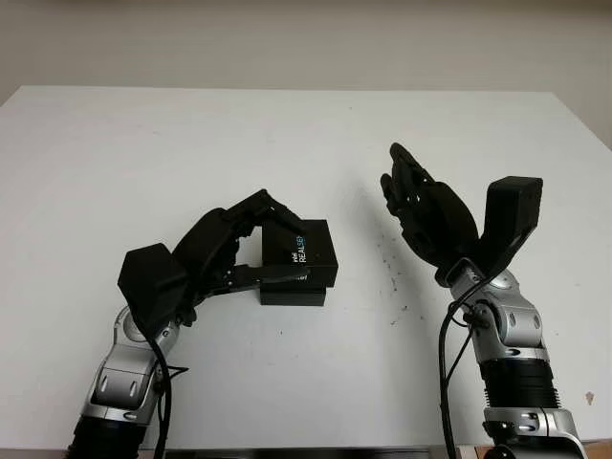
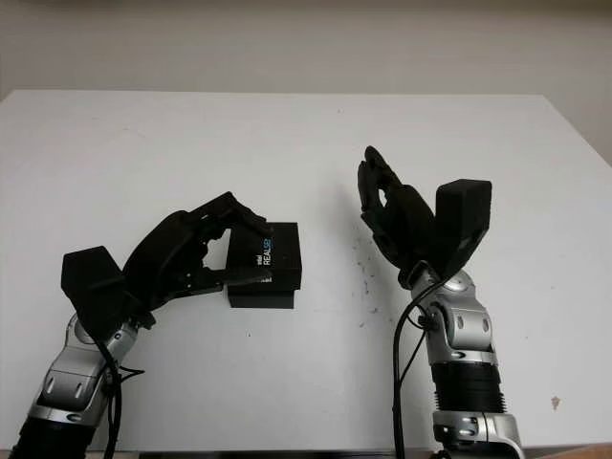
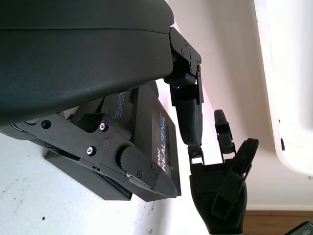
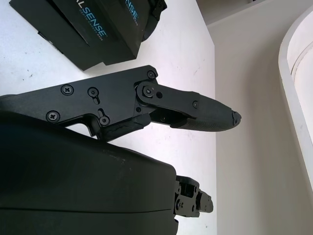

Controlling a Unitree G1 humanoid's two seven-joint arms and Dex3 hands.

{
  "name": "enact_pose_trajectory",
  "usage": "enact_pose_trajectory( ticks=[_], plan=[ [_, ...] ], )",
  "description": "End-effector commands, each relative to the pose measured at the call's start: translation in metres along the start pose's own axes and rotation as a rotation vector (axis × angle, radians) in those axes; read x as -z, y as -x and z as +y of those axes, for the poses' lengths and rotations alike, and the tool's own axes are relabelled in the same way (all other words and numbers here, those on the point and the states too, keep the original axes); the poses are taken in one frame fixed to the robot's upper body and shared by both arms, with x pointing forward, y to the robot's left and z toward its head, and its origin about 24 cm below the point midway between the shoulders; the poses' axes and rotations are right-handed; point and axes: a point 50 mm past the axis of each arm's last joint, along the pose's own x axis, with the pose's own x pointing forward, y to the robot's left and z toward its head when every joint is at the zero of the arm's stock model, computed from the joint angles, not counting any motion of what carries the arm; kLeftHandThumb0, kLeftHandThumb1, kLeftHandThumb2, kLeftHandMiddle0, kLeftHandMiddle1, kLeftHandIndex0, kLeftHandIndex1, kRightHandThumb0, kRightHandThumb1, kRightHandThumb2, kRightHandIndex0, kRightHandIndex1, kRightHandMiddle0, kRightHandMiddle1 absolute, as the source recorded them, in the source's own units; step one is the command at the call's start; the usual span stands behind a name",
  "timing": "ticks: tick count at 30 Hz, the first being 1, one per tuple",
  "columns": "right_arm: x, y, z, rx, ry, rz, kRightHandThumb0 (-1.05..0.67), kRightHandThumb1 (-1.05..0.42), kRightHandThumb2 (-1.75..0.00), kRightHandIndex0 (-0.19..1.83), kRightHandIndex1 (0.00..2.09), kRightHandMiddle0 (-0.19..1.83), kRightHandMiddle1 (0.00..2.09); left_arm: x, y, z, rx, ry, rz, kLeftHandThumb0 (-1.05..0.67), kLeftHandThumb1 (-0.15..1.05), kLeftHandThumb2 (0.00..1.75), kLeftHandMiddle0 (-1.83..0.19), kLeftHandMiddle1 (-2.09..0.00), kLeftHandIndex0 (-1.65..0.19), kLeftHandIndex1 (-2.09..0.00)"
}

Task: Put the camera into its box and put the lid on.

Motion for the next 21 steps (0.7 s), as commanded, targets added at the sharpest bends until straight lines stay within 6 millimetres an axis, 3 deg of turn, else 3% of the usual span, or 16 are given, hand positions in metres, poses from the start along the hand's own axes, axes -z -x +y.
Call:
enact_pose_trajectory(
  ticks=[1,21],
  plan=[
    [-0.0071,-0.0012,-0.0015,0.005,0.015,-0.019,-0.67,-1.05,-0.58,-0.10,0.06,-0.08,0.06,-0.0016,0.0039,0.0020,-0.001,-0.008,-0.003,-0.24,1.00,0.05,-0.37,-1.61,-0.30,-1.41],
    [-0.0069,0.0020,0.0002,0.003,0.004,-0.026,-0.67,-1.05,-0.59,-0.10,0.06,-0.07,0.06,0.0020,0.0079,0.0091,0.013,-0.109,0.027,-0.18,1.03,0.06,-0.34,-1.61,-0.29,-1.42]
  ],
)
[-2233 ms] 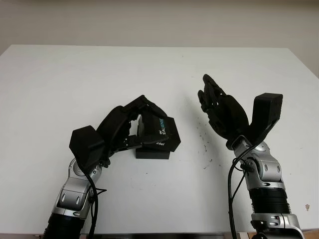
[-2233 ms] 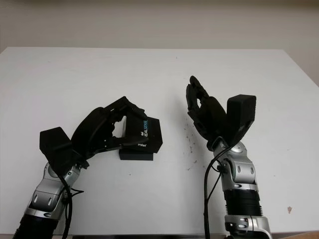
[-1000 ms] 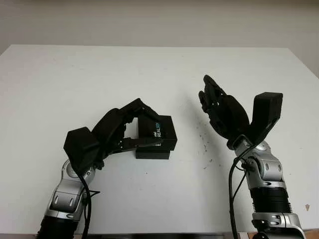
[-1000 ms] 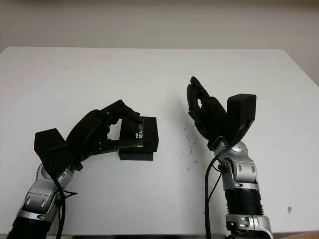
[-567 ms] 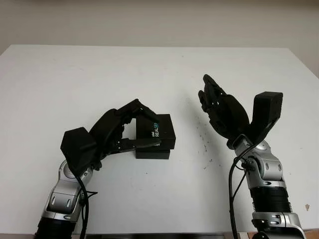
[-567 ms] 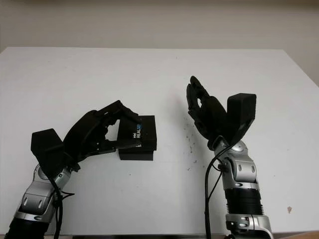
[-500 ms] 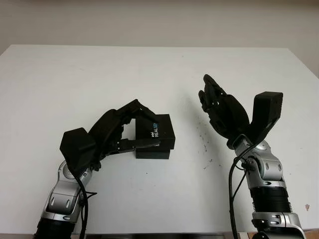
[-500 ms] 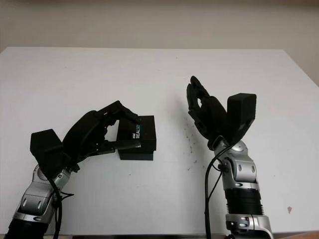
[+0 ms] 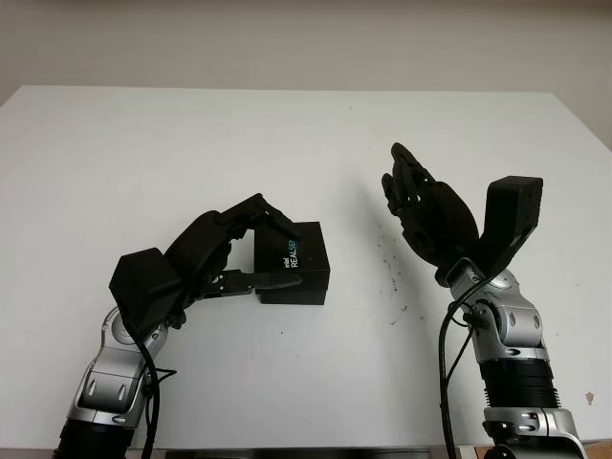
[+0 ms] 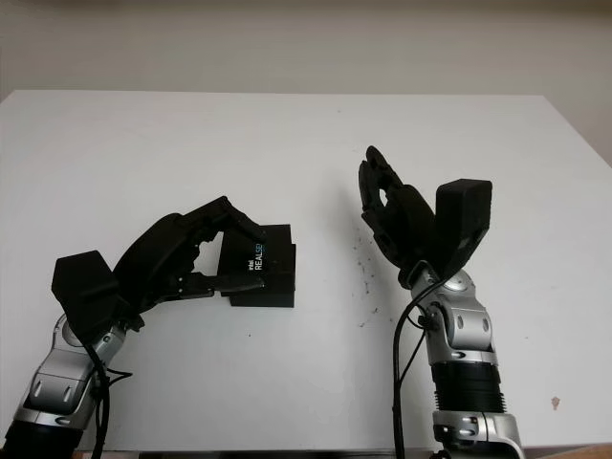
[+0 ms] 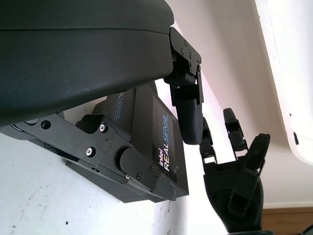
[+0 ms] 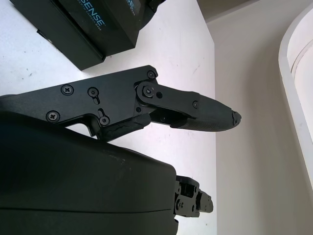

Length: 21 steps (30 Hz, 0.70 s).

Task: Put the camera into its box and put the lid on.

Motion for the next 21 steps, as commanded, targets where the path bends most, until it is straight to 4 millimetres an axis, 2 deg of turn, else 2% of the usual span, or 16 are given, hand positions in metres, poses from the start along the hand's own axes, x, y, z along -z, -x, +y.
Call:
enact_pose_trajectory(
  ticks=[1,21],
  plan=[
    [-0.007,0.002,0.001,-0.007,0.004,-0.025,-0.68,-1.05,-0.59,-0.10,0.06,-0.08,0.06,0.004,0.002,0.002,-0.003,-0.020,0.014,-0.17,1.03,0.06,-0.34,-1.62,-0.28,-1.42],
    [-0.008,0.003,0.002,-0.002,-0.012,-0.020,-0.69,-1.05,-0.58,-0.10,0.06,-0.08,0.05,0.006,-0.009,0.000,0.052,-0.114,-0.036,-0.19,1.03,0.05,-0.32,-1.58,-0.25,-1.45]
  ],
)
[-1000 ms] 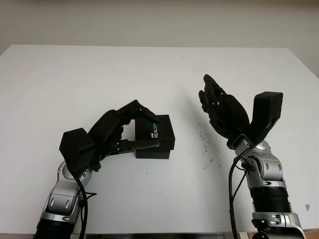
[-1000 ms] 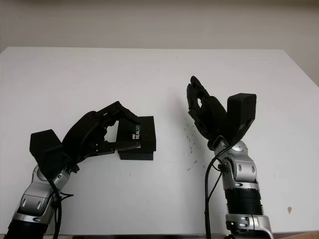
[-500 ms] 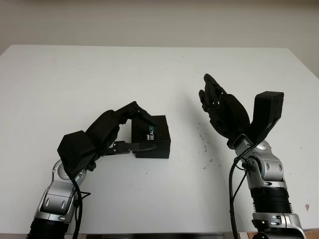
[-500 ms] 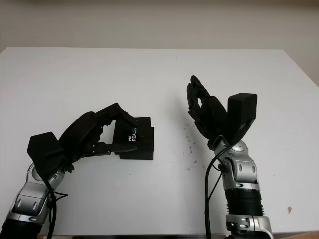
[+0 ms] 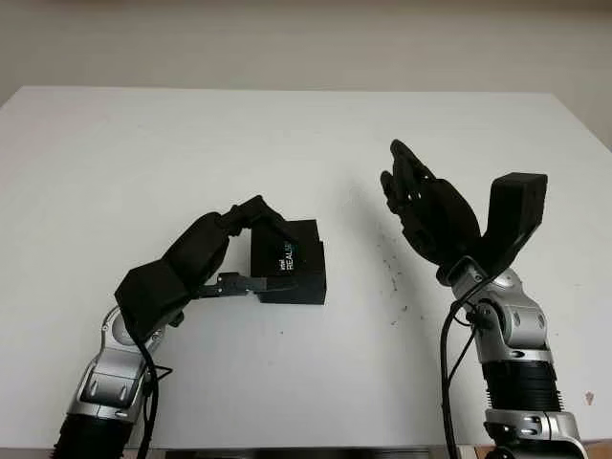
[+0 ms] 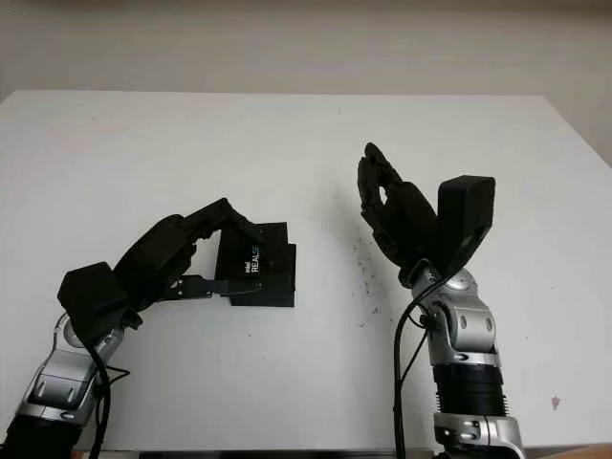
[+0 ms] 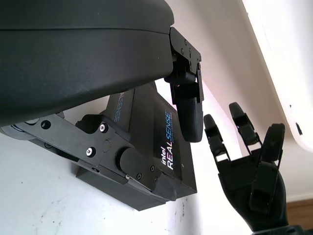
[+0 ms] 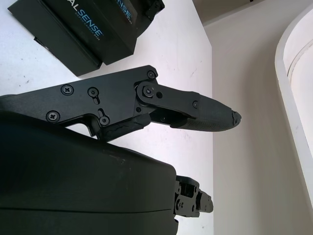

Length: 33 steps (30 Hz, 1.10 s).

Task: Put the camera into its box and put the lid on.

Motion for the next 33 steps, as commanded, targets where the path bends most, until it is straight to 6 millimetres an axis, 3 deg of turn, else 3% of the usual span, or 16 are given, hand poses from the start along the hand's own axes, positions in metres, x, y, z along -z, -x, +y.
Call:
enact_pose_trajectory(
  ticks=[1,20,26,33],
  plan=[
    [-0.003,0.001,0.000,0.001,-0.005,-0.017,-0.69,-1.05,-0.58,-0.10,0.06,-0.08,0.05,0.001,-0.004,-0.001,0.025,-0.018,0.003,-0.20,1.03,0.05,-0.34,-1.58,-0.25,-1.46],
    [-0.005,0.002,-0.003,-0.002,-0.006,-0.008,-0.68,-1.05,-0.59,-0.11,0.05,-0.09,0.05,-0.001,-0.024,0.004,0.144,-0.089,-0.043,-0.17,1.03,0.06,-0.42,-1.57,-0.29,-1.52],
    [-0.005,0.002,-0.004,0.008,-0.010,-0.006,-0.69,-1.05,-0.58,-0.10,0.06,-0.07,0.06,0.001,-0.022,0.004,0.139,-0.098,-0.039,-0.15,1.03,0.06,-0.41,-1.52,-0.28,-1.50],
    [-0.006,0.001,-0.004,0.005,-0.004,-0.004,-0.69,-1.05,-0.58,-0.10,0.06,-0.07,0.06,0.003,-0.018,0.004,0.118,-0.116,-0.006,-0.20,1.03,0.05,-0.38,-1.60,-0.26,-1.53]
  ],
)
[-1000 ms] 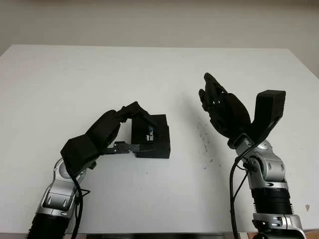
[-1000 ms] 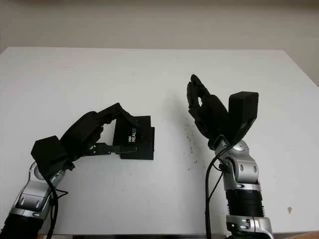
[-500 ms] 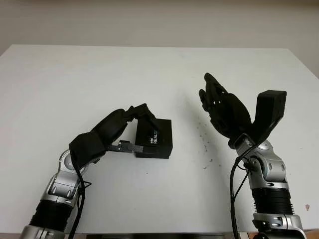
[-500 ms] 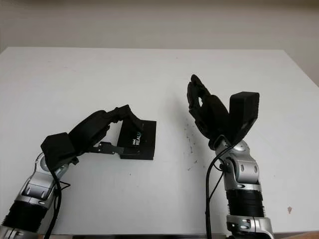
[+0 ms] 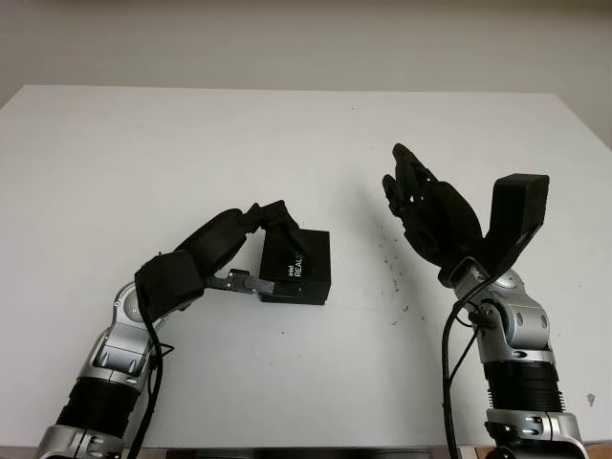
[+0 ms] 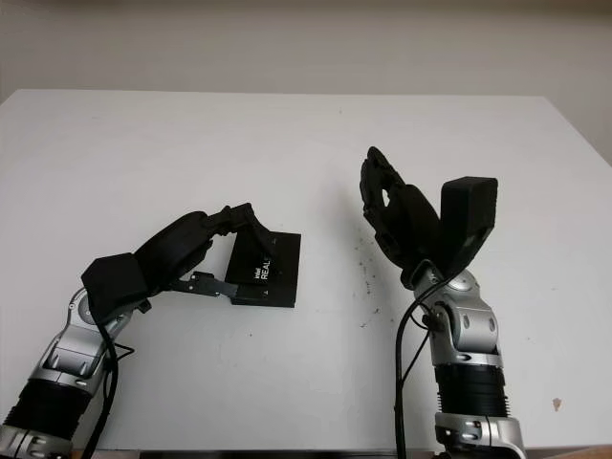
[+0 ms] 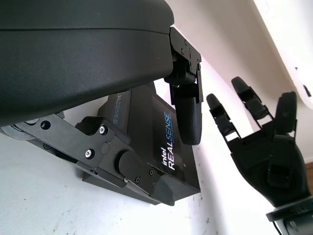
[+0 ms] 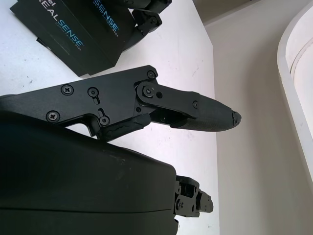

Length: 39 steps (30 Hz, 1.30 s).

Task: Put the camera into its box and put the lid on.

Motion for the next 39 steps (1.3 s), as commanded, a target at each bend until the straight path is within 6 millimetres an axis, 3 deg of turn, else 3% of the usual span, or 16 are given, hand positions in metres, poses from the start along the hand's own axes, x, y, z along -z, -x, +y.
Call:
enact_pose_trajectory(
  ticks=[1,3,4,5,7,9,13,25,27,39],
  plan=[
    [-0.008,0.000,-0.001,-0.004,0.013,-0.022,-0.69,-1.05,-0.58,-0.10,0.06,-0.07,0.06,-0.002,0.002,0.003,-0.020,-0.047,0.019,-0.21,1.02,0.05,-0.37,-1.61,-0.25,-1.52],
    [-0.008,0.000,-0.001,-0.005,0.013,-0.022,-0.69,-1.05,-0.58,-0.10,0.06,-0.07,0.06,-0.002,0.005,0.003,-0.016,-0.097,0.054,-0.29,1.01,0.05,-0.32,-1.51,-0.22,-1.46],
    [-0.008,0.000,-0.001,-0.005,0.014,-0.021,-0.69,-1.05,-0.58,-0.10,0.06,-0.07,0.06,-0.002,0.006,0.003,0.006,-0.127,0.084,-0.40,1.01,0.05,-0.24,-1.26,-0.14,-1.30],
    [-0.008,0.000,-0.001,-0.006,0.015,-0.020,-0.69,-1.05,-0.58,-0.10,0.06,-0.07,0.06,-0.002,0.008,0.002,0.051,-0.161,0.125,-0.51,1.03,0.05,-0.19,-0.90,-0.10,-1.02],
    [-0.008,0.000,-0.001,-0.011,0.019,-0.020,-0.69,-1.05,-0.59,-0.10,0.05,-0.08,0.05,-0.003,0.011,0.001,0.119,-0.204,0.185,-0.75,1.04,0.15,0.10,-0.21,0.05,-0.31],
    [-0.008,0.000,-0.001,-0.014,0.021,-0.019,-0.69,-1.05,-0.59,-0.10,0.05,-0.08,0.05,-0.002,0.012,-0.001,0.158,-0.223,0.220,-0.83,1.05,0.22,0.17,-0.05,0.12,-0.12],
    [-0.007,0.000,0.000,-0.010,0.017,-0.019,-0.69,-1.05,-0.58,-0.10,0.06,-0.07,0.06,-0.001,0.015,-0.003,0.186,-0.244,0.260,-0.95,1.05,0.45,0.19,0.00,0.19,-0.01],
    [-0.006,0.000,0.002,-0.012,0.020,-0.022,-0.69,-1.05,-0.60,-0.11,0.05,-0.08,0.05,-0.001,0.017,-0.001,0.167,-0.256,0.268,-0.96,1.05,0.59,0.19,0.00,0.19,0.00],
    [-0.006,0.001,0.003,-0.019,0.015,-0.028,-0.68,-1.05,-0.60,-0.11,0.05,-0.09,0.05,0.000,0.018,0.001,0.107,-0.222,0.231,-0.92,1.05,0.59,0.19,0.00,0.19,0.00],
    [-0.012,0.008,0.021,-0.010,0.177,-0.171,-0.68,-1.05,-0.63,-0.19,0.01,-0.18,0.02,0.001,0.032,0.024,-0.563,0.383,-0.059,-0.79,1.05,0.53,0.19,0.00,0.19,0.00]
  ],
)
